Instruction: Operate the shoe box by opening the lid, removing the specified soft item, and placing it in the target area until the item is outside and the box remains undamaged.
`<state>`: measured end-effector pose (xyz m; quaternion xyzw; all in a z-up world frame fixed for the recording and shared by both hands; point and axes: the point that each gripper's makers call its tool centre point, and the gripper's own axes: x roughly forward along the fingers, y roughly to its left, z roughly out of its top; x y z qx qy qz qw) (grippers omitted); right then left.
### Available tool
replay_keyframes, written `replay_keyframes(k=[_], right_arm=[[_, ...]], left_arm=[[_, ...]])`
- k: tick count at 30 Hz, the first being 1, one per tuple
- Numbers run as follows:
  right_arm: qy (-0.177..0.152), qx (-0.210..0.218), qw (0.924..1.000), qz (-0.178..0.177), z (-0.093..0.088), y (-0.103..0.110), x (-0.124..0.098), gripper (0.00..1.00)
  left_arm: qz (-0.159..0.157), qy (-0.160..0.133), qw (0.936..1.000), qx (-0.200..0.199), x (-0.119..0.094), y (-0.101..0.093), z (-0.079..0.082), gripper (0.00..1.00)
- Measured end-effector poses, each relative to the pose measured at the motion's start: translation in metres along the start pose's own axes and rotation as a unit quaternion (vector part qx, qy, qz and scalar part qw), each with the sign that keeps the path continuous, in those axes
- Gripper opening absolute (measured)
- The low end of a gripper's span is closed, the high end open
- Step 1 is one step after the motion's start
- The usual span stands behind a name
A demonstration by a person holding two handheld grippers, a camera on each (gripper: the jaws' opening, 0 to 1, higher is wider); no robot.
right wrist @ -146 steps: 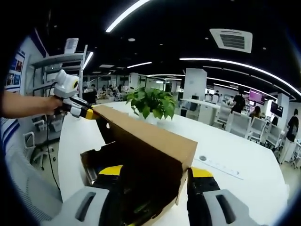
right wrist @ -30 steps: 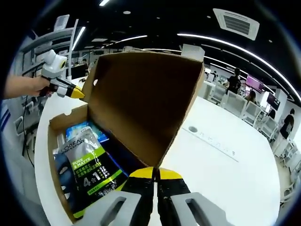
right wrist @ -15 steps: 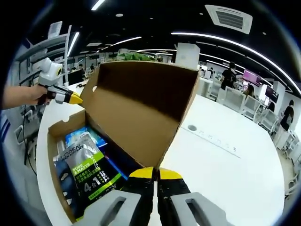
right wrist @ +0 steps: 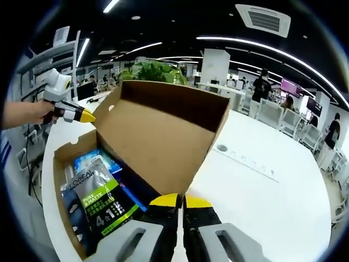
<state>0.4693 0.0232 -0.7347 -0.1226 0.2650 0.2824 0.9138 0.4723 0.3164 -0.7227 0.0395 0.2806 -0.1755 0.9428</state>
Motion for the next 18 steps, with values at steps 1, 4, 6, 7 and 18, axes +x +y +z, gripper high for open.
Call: replay_keyframes(k=[1,4,6,7,18], right_arm=[[0.000,0.001,1.0000,0.000,0.000,0.000,0.000,0.00],[0.000,0.003,1.0000,-0.001,0.001,-0.001,0.002,0.00],[0.000,0.005,1.0000,-0.001,0.001,-0.001,0.003,0.00],[0.001,0.005,1.0000,-0.001,0.001,-0.002,0.003,0.00],[0.006,0.001,1.0000,-0.005,0.002,-0.005,0.009,0.00]], left_arm=[[0.000,0.001,1.0000,0.000,0.001,0.001,0.000,0.01],[-0.002,0.002,1.0000,-0.001,0.003,0.002,0.001,0.01],[-0.004,0.002,1.0000,-0.005,0.005,0.003,0.001,0.01],[-0.005,0.002,1.0000,-0.006,0.005,0.004,0.001,0.01],[0.001,0.011,0.9999,0.003,0.015,0.005,0.000,0.02]])
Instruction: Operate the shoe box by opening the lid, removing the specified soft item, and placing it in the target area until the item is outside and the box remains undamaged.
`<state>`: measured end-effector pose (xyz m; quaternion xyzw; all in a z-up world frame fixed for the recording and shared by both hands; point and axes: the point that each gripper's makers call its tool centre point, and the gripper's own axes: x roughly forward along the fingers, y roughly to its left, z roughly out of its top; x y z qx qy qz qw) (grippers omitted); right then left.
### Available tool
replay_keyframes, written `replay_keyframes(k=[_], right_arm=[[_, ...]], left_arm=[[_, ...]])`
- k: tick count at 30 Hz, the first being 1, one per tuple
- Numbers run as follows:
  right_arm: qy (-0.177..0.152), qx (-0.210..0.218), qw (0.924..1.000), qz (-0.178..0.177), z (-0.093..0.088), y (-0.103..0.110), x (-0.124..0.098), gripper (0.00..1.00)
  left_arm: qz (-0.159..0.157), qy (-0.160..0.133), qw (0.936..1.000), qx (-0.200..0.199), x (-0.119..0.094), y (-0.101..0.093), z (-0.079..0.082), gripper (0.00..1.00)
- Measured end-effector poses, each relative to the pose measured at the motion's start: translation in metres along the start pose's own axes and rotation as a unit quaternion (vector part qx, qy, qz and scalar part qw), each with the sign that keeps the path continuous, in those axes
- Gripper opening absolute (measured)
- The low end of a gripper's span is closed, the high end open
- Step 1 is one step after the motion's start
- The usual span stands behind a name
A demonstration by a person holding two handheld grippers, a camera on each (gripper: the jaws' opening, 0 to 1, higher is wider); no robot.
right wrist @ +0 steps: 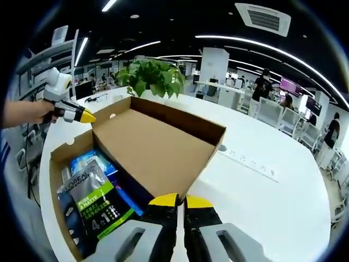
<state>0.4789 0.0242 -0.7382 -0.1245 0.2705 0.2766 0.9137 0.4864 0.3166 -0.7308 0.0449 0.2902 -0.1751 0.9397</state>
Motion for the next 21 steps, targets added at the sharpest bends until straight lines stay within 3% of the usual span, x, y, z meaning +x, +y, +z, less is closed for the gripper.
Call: replay_keyframes(k=[21], right_arm=[[0.014,0.019,0.9997,-0.003,-0.002,-0.006,0.011,0.00]], left_arm=[[0.003,0.018,0.9996,-0.019,0.011,-0.001,-0.007,0.02]])
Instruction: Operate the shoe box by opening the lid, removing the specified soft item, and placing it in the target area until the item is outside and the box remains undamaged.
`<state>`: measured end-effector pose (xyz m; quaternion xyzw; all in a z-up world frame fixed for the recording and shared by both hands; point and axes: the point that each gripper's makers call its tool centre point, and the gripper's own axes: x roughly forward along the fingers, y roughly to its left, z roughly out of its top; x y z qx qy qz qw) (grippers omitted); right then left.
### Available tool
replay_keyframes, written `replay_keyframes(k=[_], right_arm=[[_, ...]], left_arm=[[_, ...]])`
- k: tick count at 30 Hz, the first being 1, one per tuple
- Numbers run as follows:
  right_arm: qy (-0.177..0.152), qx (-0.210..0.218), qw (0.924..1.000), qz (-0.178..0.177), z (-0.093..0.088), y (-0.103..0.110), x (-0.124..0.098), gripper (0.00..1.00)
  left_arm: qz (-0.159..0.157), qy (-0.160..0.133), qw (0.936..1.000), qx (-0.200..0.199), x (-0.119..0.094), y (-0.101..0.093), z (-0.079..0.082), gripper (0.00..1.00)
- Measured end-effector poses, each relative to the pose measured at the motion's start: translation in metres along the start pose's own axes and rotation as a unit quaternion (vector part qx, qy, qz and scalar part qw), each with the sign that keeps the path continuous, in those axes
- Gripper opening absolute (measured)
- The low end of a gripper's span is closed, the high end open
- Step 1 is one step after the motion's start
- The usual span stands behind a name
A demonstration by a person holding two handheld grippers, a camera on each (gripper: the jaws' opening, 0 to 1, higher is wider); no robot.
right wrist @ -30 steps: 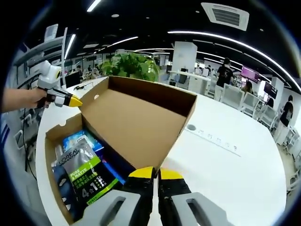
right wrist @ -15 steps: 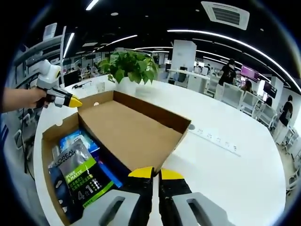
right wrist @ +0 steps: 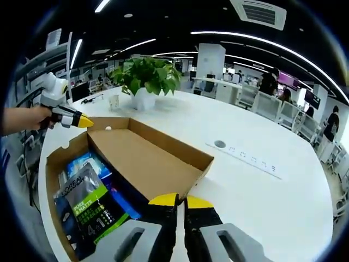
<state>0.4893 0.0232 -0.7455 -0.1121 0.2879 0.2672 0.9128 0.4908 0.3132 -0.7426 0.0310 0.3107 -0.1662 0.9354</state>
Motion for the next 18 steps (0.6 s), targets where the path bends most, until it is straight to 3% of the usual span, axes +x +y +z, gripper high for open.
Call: replay_keyframes(k=[18], right_arm=[[0.004,0.022,0.9997,0.001,-0.0015,-0.0009,0.0017,0.01]], left_arm=[[0.005,0.011,0.9999,-0.008,0.0004,0.0001,-0.0014,0.03]])
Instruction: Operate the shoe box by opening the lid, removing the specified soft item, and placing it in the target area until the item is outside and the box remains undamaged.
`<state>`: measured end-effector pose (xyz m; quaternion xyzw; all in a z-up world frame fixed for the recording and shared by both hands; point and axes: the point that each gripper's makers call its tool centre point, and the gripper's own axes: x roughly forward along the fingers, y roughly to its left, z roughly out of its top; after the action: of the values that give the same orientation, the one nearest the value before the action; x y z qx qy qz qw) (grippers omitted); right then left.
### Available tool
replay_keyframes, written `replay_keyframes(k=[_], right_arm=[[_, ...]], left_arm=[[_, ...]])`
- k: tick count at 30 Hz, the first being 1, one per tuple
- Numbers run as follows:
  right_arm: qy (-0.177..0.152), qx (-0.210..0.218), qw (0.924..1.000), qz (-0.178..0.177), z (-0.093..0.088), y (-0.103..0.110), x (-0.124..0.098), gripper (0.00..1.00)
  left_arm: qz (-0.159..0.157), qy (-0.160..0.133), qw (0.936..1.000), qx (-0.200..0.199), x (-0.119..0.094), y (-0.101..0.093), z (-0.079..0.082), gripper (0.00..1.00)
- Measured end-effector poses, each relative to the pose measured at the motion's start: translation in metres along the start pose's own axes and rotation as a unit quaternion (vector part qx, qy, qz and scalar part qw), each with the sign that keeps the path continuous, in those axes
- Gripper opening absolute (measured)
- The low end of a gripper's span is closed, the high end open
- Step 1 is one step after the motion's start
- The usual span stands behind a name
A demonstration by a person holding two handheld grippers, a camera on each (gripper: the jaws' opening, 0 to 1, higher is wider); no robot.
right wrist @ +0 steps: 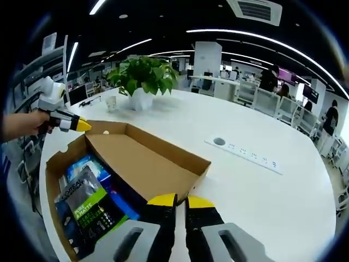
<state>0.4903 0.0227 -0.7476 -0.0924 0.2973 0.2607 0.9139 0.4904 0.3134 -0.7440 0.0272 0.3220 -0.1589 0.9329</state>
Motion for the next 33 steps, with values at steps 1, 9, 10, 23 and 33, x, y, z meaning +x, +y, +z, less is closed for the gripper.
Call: replay_keyframes(k=[1,9,10,23,33], right_arm=[[-0.001,0.002,1.0000,0.001,0.000,0.000,-0.001,0.01],[-0.023,0.009,0.9997,0.000,0.008,-0.001,-0.014,0.06],[-0.029,0.014,0.9995,0.002,0.010,0.000,-0.017,0.07],[-0.043,0.006,0.9989,0.017,0.008,0.017,-0.045,0.25],[-0.050,0.007,0.9983,0.029,0.001,0.027,-0.067,0.37]], left_arm=[[0.001,0.002,1.0000,0.001,-0.001,0.000,0.001,0.03],[0.006,-0.005,0.9998,0.018,-0.011,0.001,0.007,0.05],[0.006,-0.006,0.9998,0.017,-0.012,0.001,0.007,0.05],[0.004,-0.007,0.9996,0.027,-0.036,-0.017,0.008,0.14],[-0.041,0.019,0.9988,0.021,-0.051,-0.056,-0.009,0.21]])
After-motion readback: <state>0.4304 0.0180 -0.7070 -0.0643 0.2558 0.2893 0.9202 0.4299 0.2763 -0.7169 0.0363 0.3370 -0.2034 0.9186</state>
